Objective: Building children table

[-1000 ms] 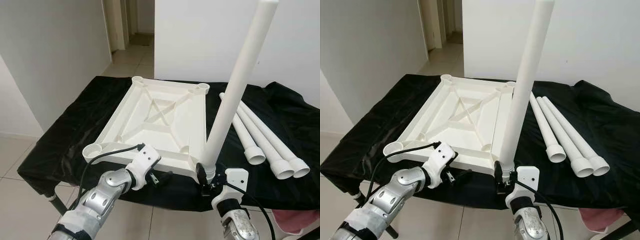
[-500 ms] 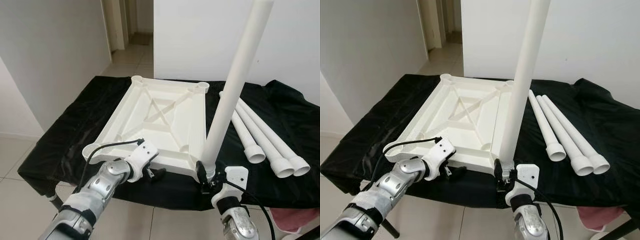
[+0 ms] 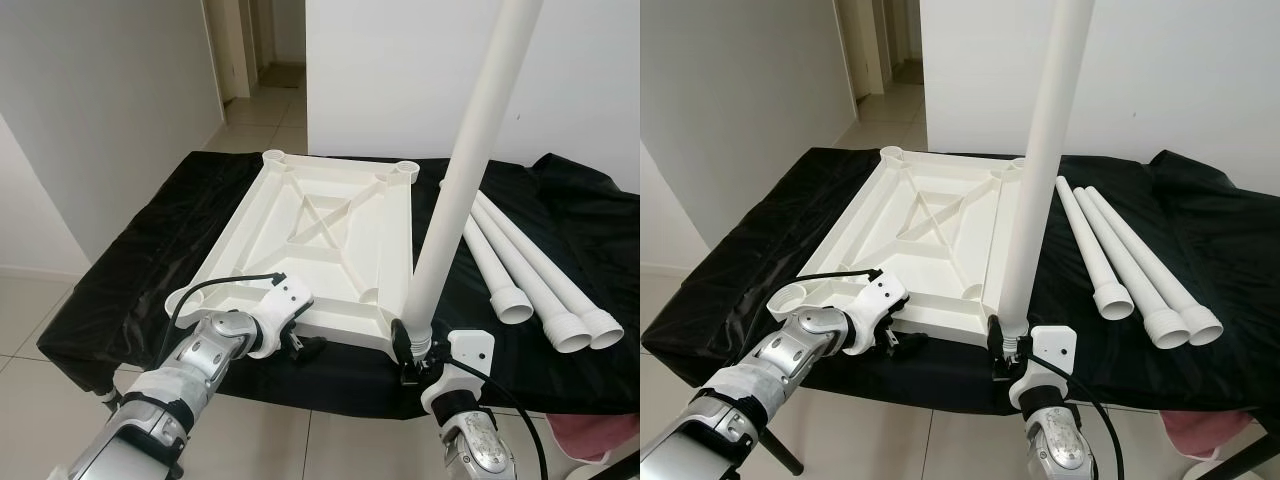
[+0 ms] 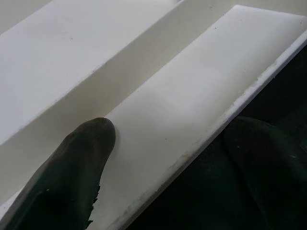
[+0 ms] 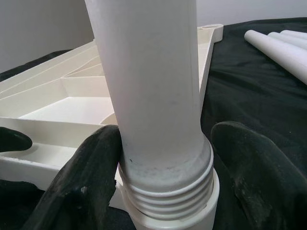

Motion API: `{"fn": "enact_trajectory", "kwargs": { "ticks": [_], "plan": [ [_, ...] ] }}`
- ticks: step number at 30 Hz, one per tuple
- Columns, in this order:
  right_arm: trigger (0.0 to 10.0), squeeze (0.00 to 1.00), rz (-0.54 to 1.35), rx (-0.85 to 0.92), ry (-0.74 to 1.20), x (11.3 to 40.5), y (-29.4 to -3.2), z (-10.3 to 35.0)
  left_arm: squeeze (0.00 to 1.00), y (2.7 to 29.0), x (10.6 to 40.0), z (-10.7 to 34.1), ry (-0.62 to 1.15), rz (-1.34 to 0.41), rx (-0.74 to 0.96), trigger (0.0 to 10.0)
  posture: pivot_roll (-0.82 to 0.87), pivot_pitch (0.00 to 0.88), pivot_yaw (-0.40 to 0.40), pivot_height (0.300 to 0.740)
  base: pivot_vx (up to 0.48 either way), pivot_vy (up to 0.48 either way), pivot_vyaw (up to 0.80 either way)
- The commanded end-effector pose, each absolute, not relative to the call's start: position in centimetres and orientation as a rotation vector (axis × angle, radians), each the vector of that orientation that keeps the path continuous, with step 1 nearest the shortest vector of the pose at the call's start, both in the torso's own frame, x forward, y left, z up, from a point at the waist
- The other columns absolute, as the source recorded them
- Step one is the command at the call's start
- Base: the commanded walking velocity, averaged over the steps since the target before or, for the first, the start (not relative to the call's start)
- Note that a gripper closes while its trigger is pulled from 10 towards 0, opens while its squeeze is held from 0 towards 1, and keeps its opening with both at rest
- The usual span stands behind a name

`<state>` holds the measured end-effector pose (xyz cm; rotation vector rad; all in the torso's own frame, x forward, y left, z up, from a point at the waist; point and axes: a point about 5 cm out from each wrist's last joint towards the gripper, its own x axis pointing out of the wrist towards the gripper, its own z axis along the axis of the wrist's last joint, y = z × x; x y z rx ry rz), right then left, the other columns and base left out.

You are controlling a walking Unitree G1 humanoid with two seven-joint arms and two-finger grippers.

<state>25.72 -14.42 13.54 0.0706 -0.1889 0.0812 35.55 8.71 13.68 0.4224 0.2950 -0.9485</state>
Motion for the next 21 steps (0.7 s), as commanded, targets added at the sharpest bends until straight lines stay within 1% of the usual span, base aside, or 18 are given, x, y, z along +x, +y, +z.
{"fn": "enact_trajectory", "kwargs": {
  "ticks": [1,6,17,18,19,21],
  "plan": [
    [10.0,0.0,0.078,0.071,-0.181,25.72,-14.37,13.22,0.0,9.26,35.29,12.71,0.354,-0.971,0.413,0.0,-0.08,0.091,0.071,0.74,0.0,0.0,0.0],
    [10.0,0.0,0.079,0.071,-0.182,25.88,-14.35,13.23,0.0,9.25,35.58,12.87,0.343,-0.932,0.392,0.0,-0.07,0.091,0.069,0.74,0.0,0.0,0.0],
    [10.0,0.0,0.081,0.071,-0.185,26.13,-14.22,13.26,0.0,8.79,35.47,12.86,0.33,-0.925,0.377,0.0,-0.07,0.091,0.069,0.74,0.0,0.0,0.0],
    [10.0,0.0,0.082,0.07,-0.185,26.13,-14.21,13.24,0.0,8.75,35.46,12.84,0.332,-0.93,0.387,1.8,-0.07,0.093,0.069,0.74,0.0,0.0,0.0],
    [10.0,0.0,0.082,0.07,-0.185,26.1,-14.19,13.24,0.0,8.7,35.43,12.85,0.334,-0.939,0.396,10.0,-0.07,0.094,0.071,0.74,0.0,0.0,0.0],
    [10.0,0.0,0.082,0.07,-0.185,26.08,-14.18,13.23,0.0,8.66,35.42,12.85,0.335,-0.946,0.401,10.0,-0.07,0.094,0.071,0.74,0.0,0.0,0.0]
  ]
}}
